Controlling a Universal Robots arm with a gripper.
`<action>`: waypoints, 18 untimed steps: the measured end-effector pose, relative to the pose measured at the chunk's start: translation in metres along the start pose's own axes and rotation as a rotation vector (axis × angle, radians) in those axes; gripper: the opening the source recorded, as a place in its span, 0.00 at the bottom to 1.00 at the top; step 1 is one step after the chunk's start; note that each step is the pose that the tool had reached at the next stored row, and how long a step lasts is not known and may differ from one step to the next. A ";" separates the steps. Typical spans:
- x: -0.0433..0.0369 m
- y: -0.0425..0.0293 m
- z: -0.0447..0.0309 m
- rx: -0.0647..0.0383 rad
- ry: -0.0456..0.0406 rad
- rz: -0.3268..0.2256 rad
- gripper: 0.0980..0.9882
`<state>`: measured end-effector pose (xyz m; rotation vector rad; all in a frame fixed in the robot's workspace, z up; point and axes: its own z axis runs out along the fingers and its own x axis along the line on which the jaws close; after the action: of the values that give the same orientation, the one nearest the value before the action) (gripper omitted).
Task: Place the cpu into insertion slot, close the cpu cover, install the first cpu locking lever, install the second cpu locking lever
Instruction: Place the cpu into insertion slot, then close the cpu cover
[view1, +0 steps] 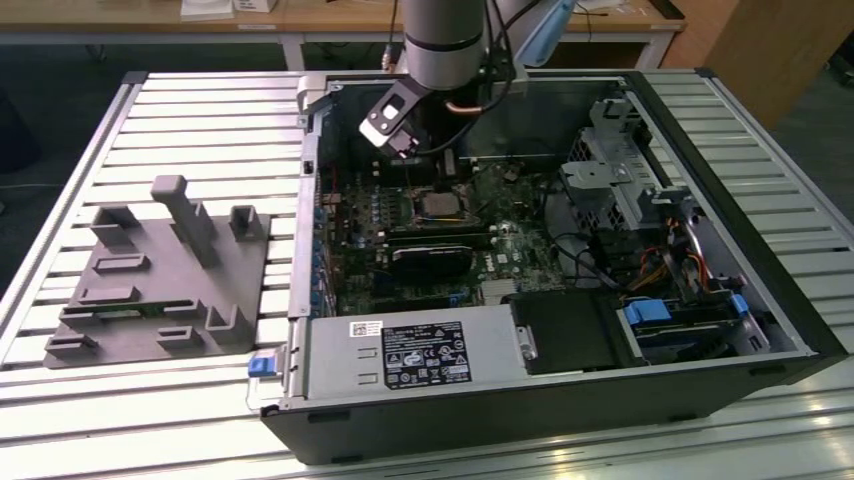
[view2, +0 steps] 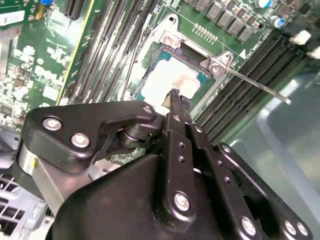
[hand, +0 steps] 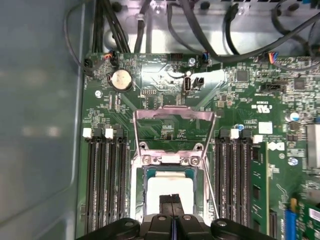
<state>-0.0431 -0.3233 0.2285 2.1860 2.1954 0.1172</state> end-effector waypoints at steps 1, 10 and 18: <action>0.0001 0.0002 -0.0028 0.000 0.0001 0.000 0.01; 0.0004 0.0014 -0.0173 -0.001 0.0000 0.000 0.01; 0.0005 0.0018 -0.0219 -0.001 -0.0001 0.000 0.01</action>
<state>-0.0432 -0.3233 0.2505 2.1854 2.1946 0.1183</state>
